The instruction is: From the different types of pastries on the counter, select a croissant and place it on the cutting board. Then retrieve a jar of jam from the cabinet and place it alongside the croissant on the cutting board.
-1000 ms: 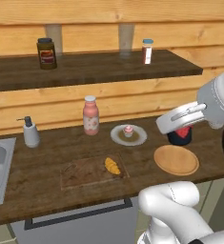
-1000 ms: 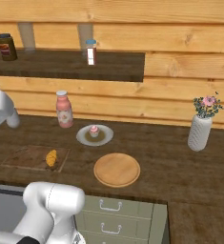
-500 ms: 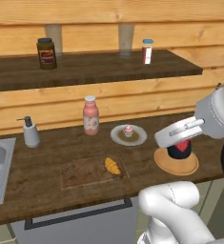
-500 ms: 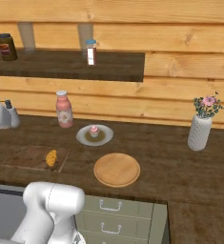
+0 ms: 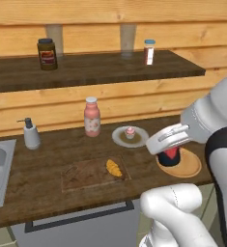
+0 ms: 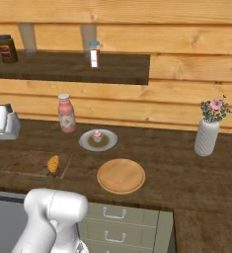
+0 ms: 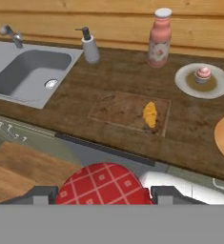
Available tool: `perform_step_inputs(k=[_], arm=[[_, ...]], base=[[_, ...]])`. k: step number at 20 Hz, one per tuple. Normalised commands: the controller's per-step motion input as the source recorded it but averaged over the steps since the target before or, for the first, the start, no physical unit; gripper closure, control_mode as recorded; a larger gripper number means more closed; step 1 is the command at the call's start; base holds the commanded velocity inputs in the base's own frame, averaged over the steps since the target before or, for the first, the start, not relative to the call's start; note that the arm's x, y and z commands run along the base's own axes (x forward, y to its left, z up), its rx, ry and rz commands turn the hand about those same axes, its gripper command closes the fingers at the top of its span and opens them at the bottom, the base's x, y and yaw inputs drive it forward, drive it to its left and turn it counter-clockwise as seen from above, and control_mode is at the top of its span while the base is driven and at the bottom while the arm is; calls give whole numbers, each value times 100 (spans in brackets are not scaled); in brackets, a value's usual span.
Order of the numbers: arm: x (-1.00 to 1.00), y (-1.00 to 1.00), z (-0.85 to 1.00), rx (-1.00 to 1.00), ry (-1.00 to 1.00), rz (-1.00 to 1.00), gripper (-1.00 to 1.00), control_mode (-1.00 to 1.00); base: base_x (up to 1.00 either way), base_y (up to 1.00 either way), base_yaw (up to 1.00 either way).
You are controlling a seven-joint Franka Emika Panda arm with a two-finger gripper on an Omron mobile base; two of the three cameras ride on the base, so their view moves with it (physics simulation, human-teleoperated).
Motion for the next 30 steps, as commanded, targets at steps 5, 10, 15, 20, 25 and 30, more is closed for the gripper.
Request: perform_step_inputs(k=[5,10,15,20,25,30], arm=[[37,28,-38,1,0,0,100,-100],[32,0,-35,5,0,1,100,-100],[36,10,-27,6,-1,4,100,-100],[68,26,-28,0,-1,6,100,-100],[63,30,-31,1,0,9,100,-100],[38,38,-33,1,0,12,100,-100]], base=[[0,0,0],[0,0,0],[0,0,0],[0,0,0],[0,0,0],[0,0,0]])
